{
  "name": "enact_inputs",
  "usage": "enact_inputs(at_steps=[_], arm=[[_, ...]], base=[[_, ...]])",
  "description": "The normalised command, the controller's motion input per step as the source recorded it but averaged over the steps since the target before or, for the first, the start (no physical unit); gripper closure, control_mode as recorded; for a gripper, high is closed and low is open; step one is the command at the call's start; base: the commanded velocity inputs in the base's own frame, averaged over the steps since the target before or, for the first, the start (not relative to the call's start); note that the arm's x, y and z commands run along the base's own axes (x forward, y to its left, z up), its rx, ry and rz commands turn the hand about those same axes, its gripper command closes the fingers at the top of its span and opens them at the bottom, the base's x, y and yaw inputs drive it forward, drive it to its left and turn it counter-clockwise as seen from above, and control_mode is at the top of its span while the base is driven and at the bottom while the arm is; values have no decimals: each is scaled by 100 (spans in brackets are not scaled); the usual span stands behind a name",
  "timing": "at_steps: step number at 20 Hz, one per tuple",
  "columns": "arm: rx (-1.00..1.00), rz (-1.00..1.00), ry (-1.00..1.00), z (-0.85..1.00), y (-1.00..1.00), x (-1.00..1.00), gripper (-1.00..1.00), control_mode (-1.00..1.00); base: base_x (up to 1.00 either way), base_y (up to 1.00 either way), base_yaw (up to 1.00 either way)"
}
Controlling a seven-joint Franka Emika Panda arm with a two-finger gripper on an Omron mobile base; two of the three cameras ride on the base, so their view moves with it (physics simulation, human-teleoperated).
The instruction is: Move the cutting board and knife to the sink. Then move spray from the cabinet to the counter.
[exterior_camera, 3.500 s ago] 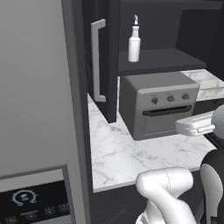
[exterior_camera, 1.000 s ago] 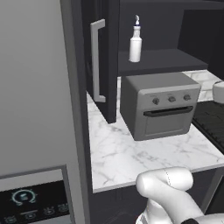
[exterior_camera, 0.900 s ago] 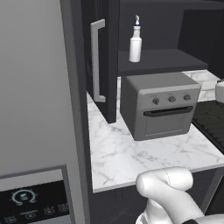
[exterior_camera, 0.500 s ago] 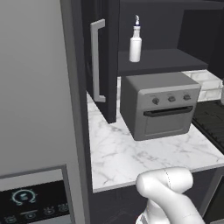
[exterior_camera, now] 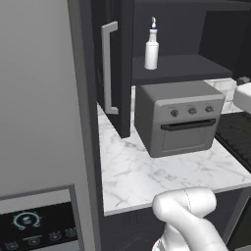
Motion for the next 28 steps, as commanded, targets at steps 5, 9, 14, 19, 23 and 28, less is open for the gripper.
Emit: enact_inputs(at_steps=[5, 9, 14, 19, 23, 28], arm=[[0, 2, 8, 10, 0, 32, -100, -100], [-1, 1, -2, -1, 0, 28, -100, -100], [0, 1, -8, -6, 0, 28, -100, -100], [0, 1, -4, -4, 0, 35, -100, -100], [0, 0, 1, 0, 0, 30, -100, -100], [0, 0, 5, 0, 0, 29, -100, -100]], base=[[0, 0, 0], [0, 0, 0], [0, 0, 0], [0, 0, 0], [0, 0, 0], [0, 0, 0]])
